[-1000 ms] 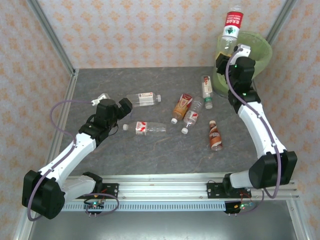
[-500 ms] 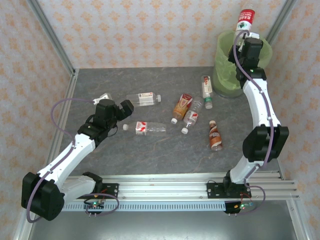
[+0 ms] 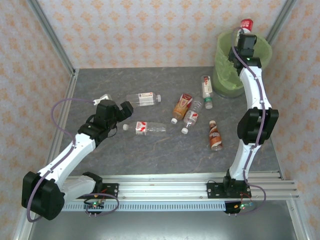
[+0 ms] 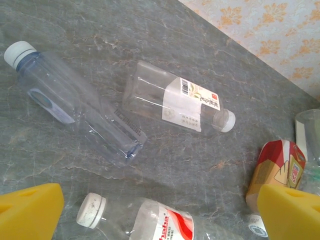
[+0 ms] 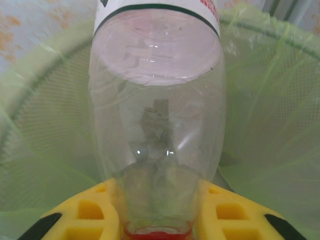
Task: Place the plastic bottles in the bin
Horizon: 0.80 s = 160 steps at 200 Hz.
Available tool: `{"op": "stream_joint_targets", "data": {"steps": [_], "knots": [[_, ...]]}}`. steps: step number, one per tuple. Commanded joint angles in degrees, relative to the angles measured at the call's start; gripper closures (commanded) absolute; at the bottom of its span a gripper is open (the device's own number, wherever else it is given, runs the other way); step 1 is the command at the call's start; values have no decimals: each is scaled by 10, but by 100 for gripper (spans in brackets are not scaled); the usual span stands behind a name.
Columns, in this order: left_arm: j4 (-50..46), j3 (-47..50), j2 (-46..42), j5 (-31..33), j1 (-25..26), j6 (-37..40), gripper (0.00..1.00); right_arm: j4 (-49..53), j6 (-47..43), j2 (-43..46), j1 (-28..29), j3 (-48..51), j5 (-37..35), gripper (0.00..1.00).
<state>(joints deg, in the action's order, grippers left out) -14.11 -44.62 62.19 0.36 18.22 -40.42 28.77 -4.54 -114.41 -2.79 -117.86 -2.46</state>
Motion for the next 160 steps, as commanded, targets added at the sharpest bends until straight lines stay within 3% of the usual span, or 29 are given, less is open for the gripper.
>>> {"op": "stream_joint_targets", "data": {"steps": [1,14,32,86,160], "knots": [[-18,-17,6,19,-4,8,0,28,-10,-6,-1,-19,-29,55],[-18,-18,10,18,-4,9,0,33,-11,-6,-1,-24,-28,42],[-17,-21,16,18,-4,10,0,49,-17,-8,-1,-42,-26,34],[-13,-24,33,10,-4,3,0,115,-18,-17,-1,-106,-12,24],[-17,-26,48,12,-4,0,0,179,-20,32,0,-115,76,8]]}}
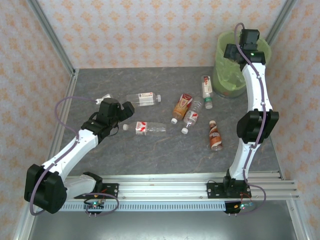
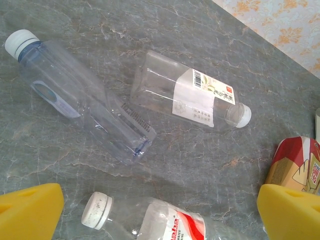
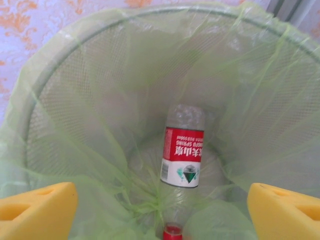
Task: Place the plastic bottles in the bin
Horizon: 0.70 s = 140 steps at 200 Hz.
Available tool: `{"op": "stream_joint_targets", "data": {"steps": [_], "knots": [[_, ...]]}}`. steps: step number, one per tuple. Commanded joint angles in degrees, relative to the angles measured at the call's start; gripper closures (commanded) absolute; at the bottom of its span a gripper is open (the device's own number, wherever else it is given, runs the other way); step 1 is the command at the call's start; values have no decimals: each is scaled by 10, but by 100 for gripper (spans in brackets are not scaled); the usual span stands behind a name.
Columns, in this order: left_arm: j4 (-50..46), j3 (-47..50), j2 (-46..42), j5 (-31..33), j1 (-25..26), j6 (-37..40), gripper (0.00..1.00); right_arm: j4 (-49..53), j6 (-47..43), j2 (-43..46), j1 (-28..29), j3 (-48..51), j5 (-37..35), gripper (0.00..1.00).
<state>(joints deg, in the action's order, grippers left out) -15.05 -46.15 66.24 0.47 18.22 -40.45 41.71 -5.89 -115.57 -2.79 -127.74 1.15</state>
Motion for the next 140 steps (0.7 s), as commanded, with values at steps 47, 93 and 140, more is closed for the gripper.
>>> {"op": "stream_joint_targets", "data": {"steps": [47,93,140], "knots": [[6,-9,26,-7,-5,-4,0,40,12,117,1,36,90,1],[24,4,31,-23,-4,-4,0,-27,30,253,26,236,105,1],[17,-5,38,-11,-4,-11,0,-101,40,395,46,447,142,1]]}}
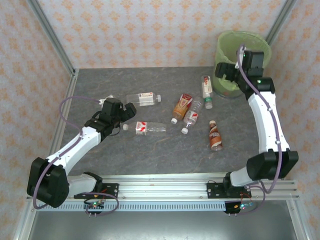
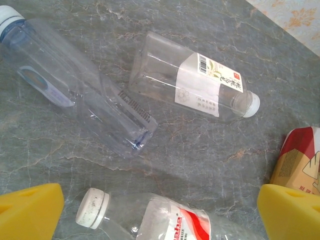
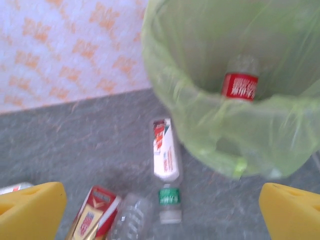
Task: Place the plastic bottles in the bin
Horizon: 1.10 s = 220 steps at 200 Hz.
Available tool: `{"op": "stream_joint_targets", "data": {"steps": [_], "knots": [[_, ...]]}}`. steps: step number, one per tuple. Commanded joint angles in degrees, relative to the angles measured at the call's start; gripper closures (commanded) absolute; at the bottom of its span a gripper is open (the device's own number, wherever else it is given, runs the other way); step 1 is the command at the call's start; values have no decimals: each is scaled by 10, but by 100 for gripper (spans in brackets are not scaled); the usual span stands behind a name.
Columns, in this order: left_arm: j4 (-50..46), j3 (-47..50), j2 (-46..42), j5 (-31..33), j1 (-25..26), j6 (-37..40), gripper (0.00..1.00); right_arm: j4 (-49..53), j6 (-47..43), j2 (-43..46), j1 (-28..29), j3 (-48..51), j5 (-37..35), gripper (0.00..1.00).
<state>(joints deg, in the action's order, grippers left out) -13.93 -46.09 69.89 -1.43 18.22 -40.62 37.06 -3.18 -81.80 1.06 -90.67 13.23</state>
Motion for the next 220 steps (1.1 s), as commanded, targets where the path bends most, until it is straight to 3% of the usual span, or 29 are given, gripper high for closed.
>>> {"op": "stream_joint_targets", "data": {"steps": [1,48,66,96,220], "knots": [[7,-6,2,8,-4,-10,0,-56,13,60,8,81,21,1],[8,-9,7,25,-4,-37,0,-114,67,165,11,264,27,1],[8,-8,8,30,-4,-49,0,-87,73,179,12,304,57,0],[16,-1,4,25,-4,-53,0,7,68,180,15,326,44,0],[60,3,6,10,-4,-50,0,102,171,81,47,386,-9,1]]}}
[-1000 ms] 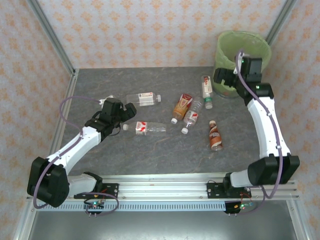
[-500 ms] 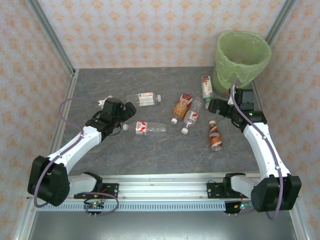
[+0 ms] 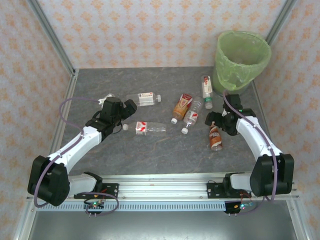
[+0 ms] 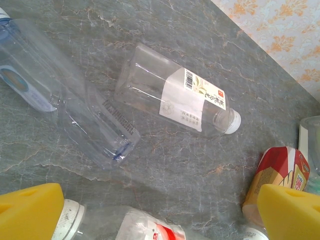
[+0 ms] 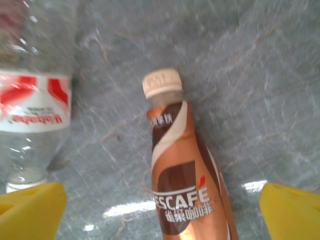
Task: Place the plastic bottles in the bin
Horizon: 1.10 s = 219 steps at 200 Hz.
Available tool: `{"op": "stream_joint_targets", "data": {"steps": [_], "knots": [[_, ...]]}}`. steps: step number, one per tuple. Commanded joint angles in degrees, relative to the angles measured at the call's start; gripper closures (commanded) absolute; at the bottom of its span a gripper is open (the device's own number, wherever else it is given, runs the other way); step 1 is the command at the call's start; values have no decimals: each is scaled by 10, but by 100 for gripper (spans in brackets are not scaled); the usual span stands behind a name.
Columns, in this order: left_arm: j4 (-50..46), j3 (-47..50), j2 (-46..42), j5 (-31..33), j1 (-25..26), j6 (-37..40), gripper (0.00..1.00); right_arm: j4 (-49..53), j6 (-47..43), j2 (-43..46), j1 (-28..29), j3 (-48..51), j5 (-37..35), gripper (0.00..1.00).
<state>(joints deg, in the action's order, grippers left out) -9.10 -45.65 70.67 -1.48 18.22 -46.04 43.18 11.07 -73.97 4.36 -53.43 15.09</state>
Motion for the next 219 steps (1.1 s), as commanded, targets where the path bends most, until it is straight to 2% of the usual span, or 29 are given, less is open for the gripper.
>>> {"op": "stream_joint_targets", "data": {"steps": [1,44,87,136,205,219], "knots": [[12,-1,-3,11,-4,4,0,42,29,3,15,14,-28,1],[7,2,-5,25,-4,2,0,44,48,-2,27,58,-12,0],[1,0,0,16,-4,-2,0,43,55,-31,66,67,-71,0],[12,0,10,-3,-3,-14,0,-12,48,-69,69,81,-106,0],[30,21,-13,-8,-3,0,0,-70,67,-119,70,88,-61,11],[37,30,-18,-1,-3,0,0,-72,76,-118,70,93,-63,18]]}}
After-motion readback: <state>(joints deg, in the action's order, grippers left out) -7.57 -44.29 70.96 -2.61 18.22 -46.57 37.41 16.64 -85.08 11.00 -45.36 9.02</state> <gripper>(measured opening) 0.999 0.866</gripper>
